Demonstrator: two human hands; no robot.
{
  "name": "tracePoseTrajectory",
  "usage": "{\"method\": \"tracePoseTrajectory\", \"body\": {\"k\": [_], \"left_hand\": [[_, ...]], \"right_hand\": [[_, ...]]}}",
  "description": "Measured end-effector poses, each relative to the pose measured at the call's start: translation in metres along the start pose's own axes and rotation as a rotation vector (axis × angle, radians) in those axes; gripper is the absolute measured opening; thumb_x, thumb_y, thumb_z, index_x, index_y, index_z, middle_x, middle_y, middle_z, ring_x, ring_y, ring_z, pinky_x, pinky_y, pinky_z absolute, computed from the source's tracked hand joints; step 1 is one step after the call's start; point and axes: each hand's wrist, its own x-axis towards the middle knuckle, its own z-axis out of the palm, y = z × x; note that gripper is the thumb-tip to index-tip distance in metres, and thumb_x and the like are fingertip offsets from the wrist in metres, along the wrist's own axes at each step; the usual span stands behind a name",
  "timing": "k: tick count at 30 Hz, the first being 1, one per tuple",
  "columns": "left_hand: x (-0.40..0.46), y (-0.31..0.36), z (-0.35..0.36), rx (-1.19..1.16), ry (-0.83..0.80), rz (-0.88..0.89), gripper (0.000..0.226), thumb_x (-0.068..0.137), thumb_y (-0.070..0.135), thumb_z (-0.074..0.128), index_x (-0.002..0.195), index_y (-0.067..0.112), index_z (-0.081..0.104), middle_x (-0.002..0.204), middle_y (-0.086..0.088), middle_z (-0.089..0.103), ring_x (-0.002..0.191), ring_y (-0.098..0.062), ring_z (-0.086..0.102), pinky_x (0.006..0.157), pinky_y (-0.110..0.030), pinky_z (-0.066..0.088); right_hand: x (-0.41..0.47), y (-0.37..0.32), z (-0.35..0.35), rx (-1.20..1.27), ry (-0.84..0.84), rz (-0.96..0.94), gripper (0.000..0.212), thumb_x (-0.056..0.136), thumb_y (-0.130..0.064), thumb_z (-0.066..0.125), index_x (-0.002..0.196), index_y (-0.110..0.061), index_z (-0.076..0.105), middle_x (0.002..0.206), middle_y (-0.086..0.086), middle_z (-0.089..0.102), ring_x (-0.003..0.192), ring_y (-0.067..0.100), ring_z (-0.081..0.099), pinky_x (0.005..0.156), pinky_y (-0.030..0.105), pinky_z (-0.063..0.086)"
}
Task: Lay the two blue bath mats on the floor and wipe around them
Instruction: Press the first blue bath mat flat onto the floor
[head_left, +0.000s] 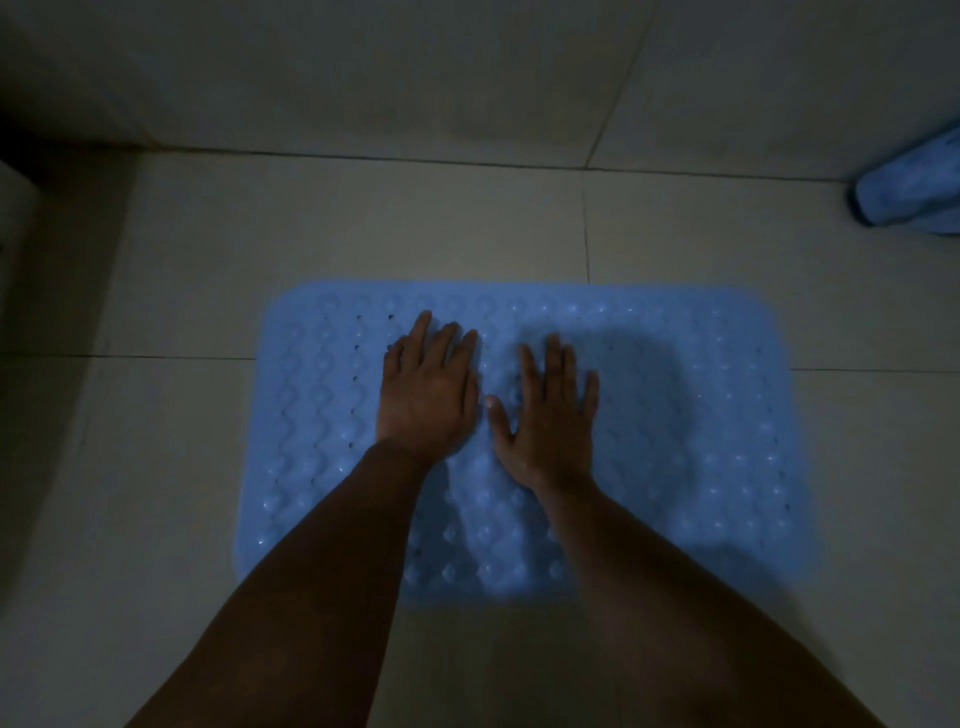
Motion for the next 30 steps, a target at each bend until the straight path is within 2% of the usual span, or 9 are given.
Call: {"method": "tracePoseTrajectory", "body": {"k": [4, 17, 19, 21, 23, 25, 27, 30], "left_hand": [[0.003, -0.014, -0.007, -0.006, 0.008, -0.044, 0.057, 0.103, 0.041, 0.030, 0.147, 0.014, 0.054, 0.153, -0.010, 0.052, 0.154, -0.033, 0.029, 0.117, -0.053, 0.033], [-0.006, -0.039, -0.020, 0.029, 0.009, -0.081, 0.057, 0.102, 0.041, 0.032, 0.148, 0.014, 0.053, 0.153, -0.011, 0.052, 0.154, -0.033, 0.029, 0.115, -0.052, 0.032], [-0.007, -0.037, -0.021, 0.050, -0.007, -0.075, 0.057, 0.102, 0.041, 0.033, 0.149, 0.014, 0.052, 0.153, -0.011, 0.051, 0.154, -0.034, 0.028, 0.115, -0.053, 0.034], [-0.006, -0.034, -0.021, 0.077, -0.030, -0.035, 0.058, 0.101, 0.042, 0.032, 0.149, 0.014, 0.052, 0.154, -0.011, 0.051, 0.154, -0.035, 0.028, 0.116, -0.054, 0.035], [-0.005, -0.028, -0.016, 0.087, -0.048, 0.030, 0.060, 0.101, 0.042, 0.032, 0.148, 0.013, 0.054, 0.153, -0.013, 0.051, 0.153, -0.038, 0.031, 0.118, -0.056, 0.035], [-0.006, -0.015, -0.005, 0.081, -0.055, 0.066, 0.061, 0.100, 0.043, 0.032, 0.149, 0.012, 0.053, 0.154, -0.014, 0.051, 0.152, -0.040, 0.032, 0.119, -0.058, 0.033], [-0.004, 0.006, 0.006, 0.050, -0.108, 0.048, 0.065, 0.102, 0.046, 0.027, 0.157, 0.015, 0.042, 0.164, -0.015, 0.037, 0.156, -0.040, 0.020, 0.124, -0.057, 0.025], [0.002, 0.037, 0.028, 0.010, -0.218, 0.008, 0.069, 0.106, 0.055, 0.015, 0.166, 0.022, 0.005, 0.173, -0.010, -0.007, 0.158, -0.035, -0.017, 0.128, -0.058, 0.000]], "right_hand": [[0.001, -0.001, 0.000, 0.006, -0.008, 0.001, 0.078, 0.100, -0.068, 0.028, 0.164, -0.025, 0.015, 0.173, 0.009, 0.000, 0.160, 0.029, -0.002, 0.126, 0.060, 0.005], [0.002, -0.004, -0.003, 0.013, -0.026, 0.010, 0.077, 0.099, -0.069, 0.023, 0.164, -0.027, 0.017, 0.173, 0.008, -0.001, 0.160, 0.026, -0.004, 0.127, 0.058, 0.003], [0.003, -0.005, -0.006, 0.056, -0.027, 0.019, 0.076, 0.099, -0.070, 0.022, 0.162, -0.028, 0.020, 0.173, 0.007, 0.002, 0.160, 0.025, -0.002, 0.127, 0.057, 0.002], [0.009, -0.005, -0.013, 0.112, -0.009, 0.023, 0.073, 0.098, -0.069, 0.022, 0.159, -0.030, 0.032, 0.172, 0.006, 0.014, 0.160, 0.024, 0.010, 0.127, 0.056, 0.009], [0.019, 0.000, -0.027, 0.129, 0.047, 0.006, 0.067, 0.097, -0.065, 0.025, 0.143, -0.027, 0.055, 0.161, 0.008, 0.042, 0.150, 0.028, 0.037, 0.116, 0.054, 0.032], [0.033, 0.011, -0.047, 0.162, 0.075, 0.010, 0.061, 0.096, -0.059, 0.025, 0.120, -0.023, 0.068, 0.129, 0.010, 0.069, 0.125, 0.033, 0.061, 0.100, 0.050, 0.046], [0.051, 0.021, -0.063, 0.210, 0.033, 0.027, 0.055, 0.097, -0.054, 0.026, 0.107, -0.021, 0.067, 0.099, 0.010, 0.074, 0.100, 0.037, 0.069, 0.090, 0.048, 0.051], [0.070, 0.032, -0.075, 0.270, 0.054, -0.014, 0.043, 0.096, -0.048, 0.034, 0.104, -0.021, 0.067, 0.091, 0.009, 0.074, 0.093, 0.040, 0.068, 0.084, 0.050, 0.054]]}}
